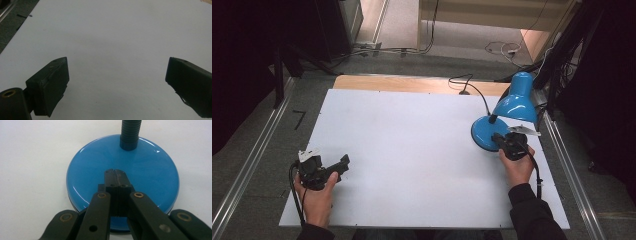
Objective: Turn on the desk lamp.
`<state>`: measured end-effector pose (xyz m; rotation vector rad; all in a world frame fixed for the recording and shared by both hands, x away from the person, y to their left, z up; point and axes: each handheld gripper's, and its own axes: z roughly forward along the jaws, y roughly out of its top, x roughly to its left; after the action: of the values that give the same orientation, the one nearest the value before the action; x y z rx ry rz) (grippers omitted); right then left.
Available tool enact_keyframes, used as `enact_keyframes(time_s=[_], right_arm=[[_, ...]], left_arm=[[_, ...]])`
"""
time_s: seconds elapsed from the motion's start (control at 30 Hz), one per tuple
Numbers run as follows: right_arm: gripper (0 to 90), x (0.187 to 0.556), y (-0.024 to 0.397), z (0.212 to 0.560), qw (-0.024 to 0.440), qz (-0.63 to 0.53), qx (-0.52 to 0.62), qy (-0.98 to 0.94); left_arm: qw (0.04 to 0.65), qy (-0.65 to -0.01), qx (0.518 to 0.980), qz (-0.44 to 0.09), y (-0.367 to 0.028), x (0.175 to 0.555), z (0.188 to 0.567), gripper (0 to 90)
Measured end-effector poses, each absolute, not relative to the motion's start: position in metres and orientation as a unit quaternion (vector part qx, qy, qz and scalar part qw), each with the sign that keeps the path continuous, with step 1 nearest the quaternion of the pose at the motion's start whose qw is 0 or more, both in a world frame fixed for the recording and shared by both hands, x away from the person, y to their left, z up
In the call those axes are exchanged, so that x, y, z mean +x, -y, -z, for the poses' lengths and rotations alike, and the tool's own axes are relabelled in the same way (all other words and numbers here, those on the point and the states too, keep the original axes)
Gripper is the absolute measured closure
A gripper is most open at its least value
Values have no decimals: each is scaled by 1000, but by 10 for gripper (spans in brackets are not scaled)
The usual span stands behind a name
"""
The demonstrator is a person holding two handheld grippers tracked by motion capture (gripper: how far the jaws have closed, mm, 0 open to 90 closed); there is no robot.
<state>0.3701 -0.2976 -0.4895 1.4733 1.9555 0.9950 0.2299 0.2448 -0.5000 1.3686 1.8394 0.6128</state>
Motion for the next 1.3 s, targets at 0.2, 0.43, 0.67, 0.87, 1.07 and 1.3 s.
enact_keyframes(time_s=[0.2, 0.43, 0.67, 0.87, 1.07, 1.3], right_arm=[[880, 369, 298, 490, 250, -365, 537, -718], [880, 369, 297, 491, 251, -365, 537, -718], [880, 369, 297, 491, 252, -365, 537, -718], [880, 368, 297, 491, 254, -364, 535, -718], [881, 368, 297, 492, 256, -364, 534, -719], [881, 366, 296, 494, 254, -366, 532, -720]], left_arm=[[375, -719, 535, -239, -245, 230, 500, 55], [375, -719, 535, -240, -245, 230, 500, 56], [375, -719, 535, -239, -245, 230, 500, 56], [374, -719, 535, -239, -244, 230, 500, 56], [375, -719, 535, -239, -245, 230, 500, 56], [375, -719, 535, -239, -245, 230, 500, 56]])
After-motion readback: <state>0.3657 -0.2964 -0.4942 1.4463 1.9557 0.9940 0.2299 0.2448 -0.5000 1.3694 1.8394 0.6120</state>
